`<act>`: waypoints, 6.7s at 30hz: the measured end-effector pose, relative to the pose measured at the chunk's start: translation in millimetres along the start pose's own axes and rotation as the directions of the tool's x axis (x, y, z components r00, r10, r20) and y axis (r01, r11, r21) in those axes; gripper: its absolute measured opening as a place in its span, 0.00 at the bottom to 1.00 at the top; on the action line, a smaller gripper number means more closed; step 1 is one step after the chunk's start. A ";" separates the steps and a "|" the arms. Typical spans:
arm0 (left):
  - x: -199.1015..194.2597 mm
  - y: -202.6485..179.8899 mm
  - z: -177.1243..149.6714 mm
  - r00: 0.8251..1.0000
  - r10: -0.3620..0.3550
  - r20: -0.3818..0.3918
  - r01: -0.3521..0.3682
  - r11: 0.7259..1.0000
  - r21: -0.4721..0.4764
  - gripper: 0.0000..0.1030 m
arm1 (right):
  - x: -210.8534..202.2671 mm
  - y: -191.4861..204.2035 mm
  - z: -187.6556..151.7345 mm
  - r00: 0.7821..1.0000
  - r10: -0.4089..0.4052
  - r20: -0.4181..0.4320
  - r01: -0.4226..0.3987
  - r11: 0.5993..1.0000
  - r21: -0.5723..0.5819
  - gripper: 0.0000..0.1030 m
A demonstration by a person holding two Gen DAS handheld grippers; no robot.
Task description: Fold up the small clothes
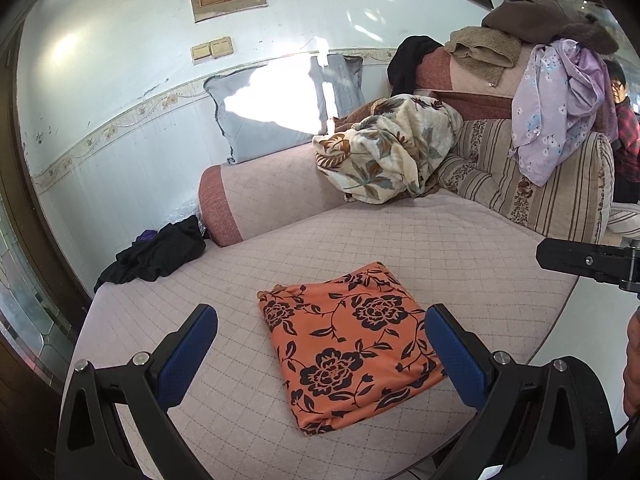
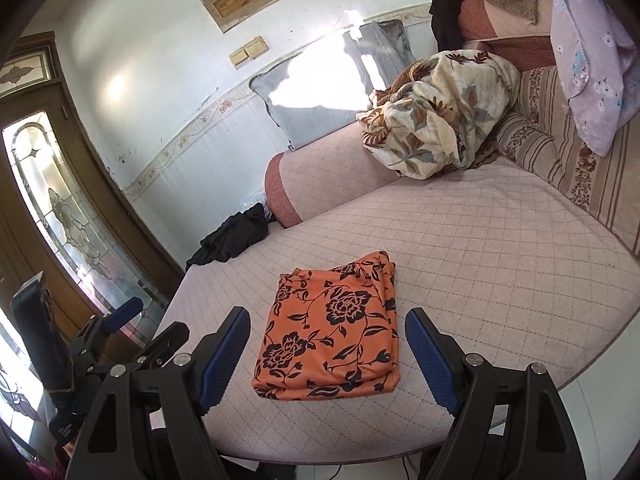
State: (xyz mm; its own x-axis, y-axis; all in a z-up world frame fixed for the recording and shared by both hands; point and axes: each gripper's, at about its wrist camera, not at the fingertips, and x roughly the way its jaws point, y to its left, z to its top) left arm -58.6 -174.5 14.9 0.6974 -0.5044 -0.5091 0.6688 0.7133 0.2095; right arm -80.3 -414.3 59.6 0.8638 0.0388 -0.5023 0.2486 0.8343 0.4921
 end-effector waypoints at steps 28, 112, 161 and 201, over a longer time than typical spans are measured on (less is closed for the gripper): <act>51.0 65.8 -21.0 0.991 0.065 -0.117 -0.074 0.994 -0.074 1.00 | 53.6 12.3 -1.2 0.996 -0.026 -0.091 0.024 0.999 -0.023 0.80; 212.0 61.2 -69.6 0.922 -0.045 -0.385 -0.022 0.986 -0.167 1.00 | 220.2 -90.3 -13.6 0.952 0.100 -0.289 -0.024 0.966 0.258 0.80; 167.7 162.3 -89.9 0.913 -0.330 -0.240 0.184 0.859 -0.478 0.42 | 263.3 -1.4 -11.4 0.884 0.322 -0.338 -0.270 0.943 0.192 0.39; -0.8 108.3 -35.7 0.979 0.146 -0.139 -0.178 0.950 -0.256 0.94 | 58.1 -9.0 -13.8 0.979 0.005 -0.202 -0.026 0.994 -0.104 0.76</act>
State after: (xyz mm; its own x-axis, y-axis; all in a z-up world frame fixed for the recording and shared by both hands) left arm 4.0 -79.5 8.1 0.7449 -0.3220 -0.5843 0.4455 0.8920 0.0764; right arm -38.4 -412.0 16.2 0.7585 0.1532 -0.6334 0.1787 0.8858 0.4283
